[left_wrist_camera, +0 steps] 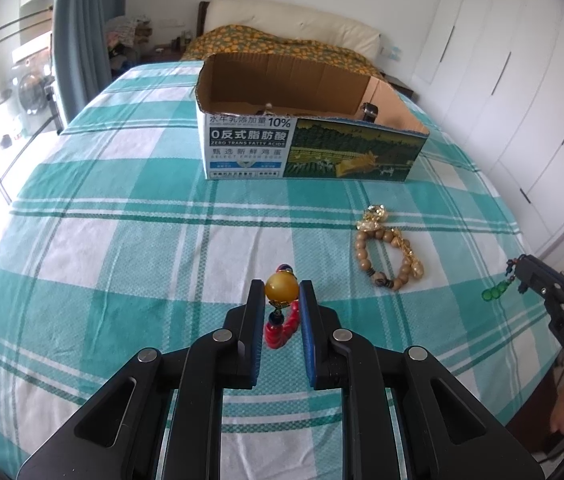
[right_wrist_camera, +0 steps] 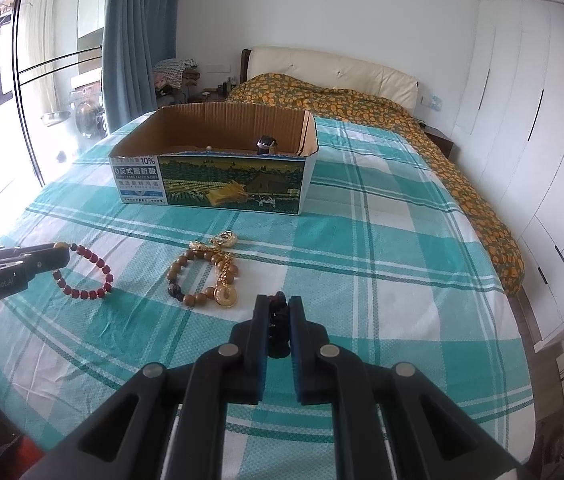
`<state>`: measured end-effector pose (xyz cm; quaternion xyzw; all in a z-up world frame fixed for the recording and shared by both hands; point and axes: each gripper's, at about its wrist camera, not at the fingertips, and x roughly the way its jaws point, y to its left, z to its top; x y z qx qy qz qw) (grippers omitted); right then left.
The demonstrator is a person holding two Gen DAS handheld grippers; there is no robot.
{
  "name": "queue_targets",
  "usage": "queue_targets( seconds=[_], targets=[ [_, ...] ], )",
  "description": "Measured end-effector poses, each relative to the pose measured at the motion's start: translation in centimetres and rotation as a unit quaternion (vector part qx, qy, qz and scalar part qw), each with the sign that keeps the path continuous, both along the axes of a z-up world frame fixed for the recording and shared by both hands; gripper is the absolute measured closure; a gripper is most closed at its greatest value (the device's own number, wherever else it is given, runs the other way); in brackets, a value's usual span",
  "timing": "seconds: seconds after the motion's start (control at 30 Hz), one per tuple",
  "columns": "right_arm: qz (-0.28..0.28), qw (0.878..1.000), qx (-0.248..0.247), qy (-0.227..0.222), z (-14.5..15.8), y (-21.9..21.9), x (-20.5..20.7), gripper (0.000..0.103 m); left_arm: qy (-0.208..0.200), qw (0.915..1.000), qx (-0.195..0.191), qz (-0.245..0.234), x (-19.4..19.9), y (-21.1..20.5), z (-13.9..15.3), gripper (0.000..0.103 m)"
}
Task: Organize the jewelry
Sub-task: 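Carry bracelet and pendant over the box and open both tools inside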
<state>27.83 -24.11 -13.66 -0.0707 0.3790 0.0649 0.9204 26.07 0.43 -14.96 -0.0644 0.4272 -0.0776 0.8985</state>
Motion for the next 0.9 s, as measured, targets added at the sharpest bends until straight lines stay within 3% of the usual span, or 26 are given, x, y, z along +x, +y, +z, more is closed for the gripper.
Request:
queue_targets(
  seconds=[0.13, 0.3, 0.4, 0.63, 0.9],
  targets=[
    [0.004, 0.998, 0.062, 0.021, 0.5, -1.2, 1.0, 0.093, 0.009, 0.9998, -0.019, -0.004, 0.4, 0.4, 0.5, 0.088],
    [0.012, 0.985, 0.162, 0.051, 1.6, -2.9, 2.7, 0.093, 0.015, 0.9983, -0.054, -0.014, 1.0, 0.9, 2.2, 0.088],
    [0.022, 0.978, 0.198, 0.059, 2.7, -3.4, 3.5, 0.093, 0.009, 0.9978, -0.062, -0.022, 1.4, 0.9, 3.6, 0.088],
    [0.054, 0.972, 0.223, 0.049, 6.4, -2.9, 7.0, 0.093, -0.013, 0.9977, -0.054, -0.04, 3.8, 0.4, 7.4, 0.088],
    [0.099, 0.973, 0.21, 0.012, 11.1, 0.3, 14.7, 0.093, -0.057, 0.9978, -0.016, -0.03, 10.1, 0.1, 11.6, 0.088]
  ],
)
